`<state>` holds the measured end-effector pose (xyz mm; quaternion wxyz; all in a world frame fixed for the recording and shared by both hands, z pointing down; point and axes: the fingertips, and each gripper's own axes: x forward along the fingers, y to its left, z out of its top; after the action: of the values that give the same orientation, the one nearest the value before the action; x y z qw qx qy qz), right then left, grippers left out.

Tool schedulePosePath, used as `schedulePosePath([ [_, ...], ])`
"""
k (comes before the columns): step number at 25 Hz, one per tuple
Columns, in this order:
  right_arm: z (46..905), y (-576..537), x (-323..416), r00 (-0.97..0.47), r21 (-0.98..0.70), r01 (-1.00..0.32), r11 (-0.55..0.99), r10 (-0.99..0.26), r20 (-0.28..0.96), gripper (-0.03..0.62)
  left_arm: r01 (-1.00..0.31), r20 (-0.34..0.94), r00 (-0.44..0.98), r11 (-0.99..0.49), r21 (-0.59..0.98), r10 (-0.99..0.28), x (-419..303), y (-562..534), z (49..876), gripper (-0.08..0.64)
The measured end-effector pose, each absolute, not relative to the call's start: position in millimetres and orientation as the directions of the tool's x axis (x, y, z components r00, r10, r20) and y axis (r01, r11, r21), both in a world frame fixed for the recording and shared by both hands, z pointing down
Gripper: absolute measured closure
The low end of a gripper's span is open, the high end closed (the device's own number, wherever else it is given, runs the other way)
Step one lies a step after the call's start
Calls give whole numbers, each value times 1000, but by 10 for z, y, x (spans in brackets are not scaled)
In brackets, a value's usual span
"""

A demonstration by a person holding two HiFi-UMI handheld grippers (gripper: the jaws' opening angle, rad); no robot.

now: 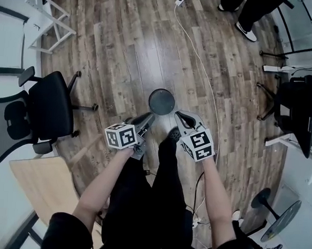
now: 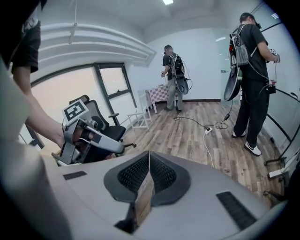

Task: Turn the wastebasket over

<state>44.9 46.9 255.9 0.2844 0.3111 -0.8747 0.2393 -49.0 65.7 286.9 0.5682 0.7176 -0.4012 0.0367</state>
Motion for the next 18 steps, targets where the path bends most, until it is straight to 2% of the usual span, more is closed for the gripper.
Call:
schedulePosePath([
  [6,1929,509,497,-669,-253,-698,671,-483,565,558,-652,474,695,-195,733,-541,-324,716,2198,515],
  [12,1349,499,484,-634,-252,-762,597,-608,478,560,-662,448,732,-381,646,-513,-303,690,1622,532],
  [18,944,453,418,-600,-277,-800,533,-684,415,560,-648,387,746,-456,611,-541,-394,415,1064,543],
])
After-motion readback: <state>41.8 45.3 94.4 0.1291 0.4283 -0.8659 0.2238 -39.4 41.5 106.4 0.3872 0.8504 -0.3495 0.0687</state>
